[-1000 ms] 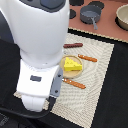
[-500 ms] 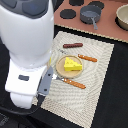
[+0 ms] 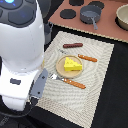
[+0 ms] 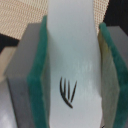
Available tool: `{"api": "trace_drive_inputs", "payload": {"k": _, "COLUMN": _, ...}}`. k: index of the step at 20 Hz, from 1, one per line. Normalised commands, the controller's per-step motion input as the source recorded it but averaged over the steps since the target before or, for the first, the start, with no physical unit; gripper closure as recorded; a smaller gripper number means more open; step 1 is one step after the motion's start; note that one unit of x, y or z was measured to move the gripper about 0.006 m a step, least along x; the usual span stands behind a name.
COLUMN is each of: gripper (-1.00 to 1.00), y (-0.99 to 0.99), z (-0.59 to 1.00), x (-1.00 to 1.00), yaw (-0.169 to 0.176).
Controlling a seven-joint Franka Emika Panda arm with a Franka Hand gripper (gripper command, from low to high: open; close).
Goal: Interact with the objects in diverse but meaningful ways.
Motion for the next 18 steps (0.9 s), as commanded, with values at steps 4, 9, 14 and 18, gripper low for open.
{"api": "trace_drive_inputs", "payload": {"k": 4, "gripper": 1.0, "y": 0.42, "z": -0.05, "x": -0.88, "yaw": 0.018}}
{"api": "trace_drive_inputs", "payload": {"k": 9, "gripper": 1.0, "y": 0.37, "z": -0.1, "x": -0.82, "yaw": 0.026}}
{"api": "trace_drive_inputs", "payload": {"k": 14, "gripper": 1.0, "y": 0.26, "z": -0.42, "x": -0.81, "yaw": 0.039}}
{"api": "trace_drive_inputs", "payload": {"k": 18, "gripper": 1.0, "y": 0.21, "z": -0.59, "x": -0.86, "yaw": 0.043}}
